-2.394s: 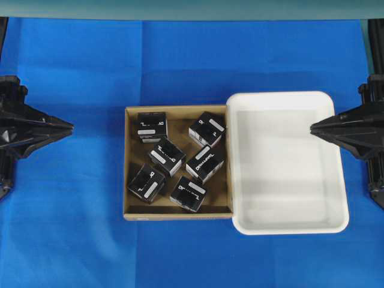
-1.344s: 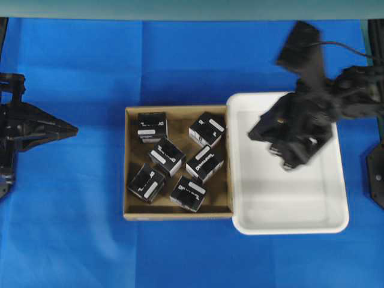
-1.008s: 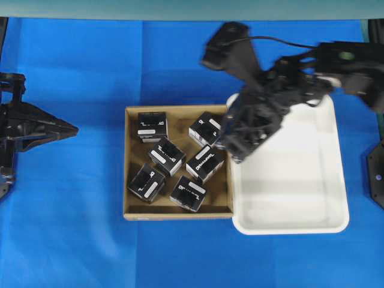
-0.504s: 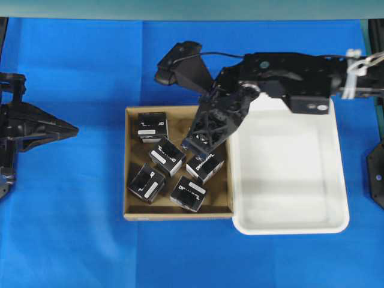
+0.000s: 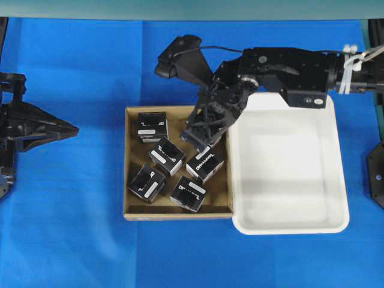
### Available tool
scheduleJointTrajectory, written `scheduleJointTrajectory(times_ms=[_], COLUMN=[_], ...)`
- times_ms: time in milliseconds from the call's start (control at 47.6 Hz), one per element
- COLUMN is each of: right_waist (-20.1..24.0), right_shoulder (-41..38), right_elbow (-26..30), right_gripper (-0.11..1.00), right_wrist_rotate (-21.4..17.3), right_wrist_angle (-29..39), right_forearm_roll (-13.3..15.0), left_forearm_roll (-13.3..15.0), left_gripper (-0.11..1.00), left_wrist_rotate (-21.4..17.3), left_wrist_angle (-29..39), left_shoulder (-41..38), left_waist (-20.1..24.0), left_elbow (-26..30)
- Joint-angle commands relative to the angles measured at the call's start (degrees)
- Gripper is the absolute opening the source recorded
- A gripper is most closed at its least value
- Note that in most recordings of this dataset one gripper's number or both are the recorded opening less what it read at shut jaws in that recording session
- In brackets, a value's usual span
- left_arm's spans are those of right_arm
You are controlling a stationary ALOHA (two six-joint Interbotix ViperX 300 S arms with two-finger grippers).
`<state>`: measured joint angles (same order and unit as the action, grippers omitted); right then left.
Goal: Pick a box that is randomly placed inside the cardboard box.
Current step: 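Lower the open right gripper over a black-and-white servo box, then close the right gripper around the servo box near the box's right edge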
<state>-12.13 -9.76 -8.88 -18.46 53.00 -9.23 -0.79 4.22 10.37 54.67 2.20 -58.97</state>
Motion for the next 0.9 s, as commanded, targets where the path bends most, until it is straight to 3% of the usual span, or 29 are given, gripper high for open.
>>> scheduleJointTrajectory(times_ms=[0, 63, 147, 378, 735, 882], right_waist=[-0.26, -0.26, 0.09, 1.05, 1.49, 1.49], right_shoulder=[-0.88, -1.85, -2.9, -4.92, -8.0, -9.14], right_elbow=[0.0, 0.0, 0.26, 1.32, 3.43, 3.08], right_gripper=[0.73, 0.88, 0.99, 0.99, 0.99, 0.99], right_wrist_rotate=[-0.35, -0.79, -0.53, -0.88, -5.36, -5.63], right_wrist_angle=[-0.44, 0.26, 1.85, 3.78, 4.31, 4.31], right_forearm_roll=[-0.18, -0.18, -0.18, 1.58, 8.61, 9.23], left_forearm_roll=[-0.09, -0.09, -0.09, -0.09, -0.09, -0.09], left_gripper=[-0.07, -0.07, -0.07, -0.07, -0.07, -0.07], left_wrist_rotate=[-0.09, -0.09, -0.09, -0.09, -0.09, -0.09], left_wrist_angle=[-0.26, -0.35, -0.26, -0.26, -0.35, -0.35], left_shoulder=[-0.35, -0.44, -0.35, -0.35, -0.35, -0.35], left_waist=[0.09, 0.18, 0.09, 0.18, 0.18, 0.18], left_elbow=[1.23, 1.23, 1.23, 1.23, 1.23, 0.88])
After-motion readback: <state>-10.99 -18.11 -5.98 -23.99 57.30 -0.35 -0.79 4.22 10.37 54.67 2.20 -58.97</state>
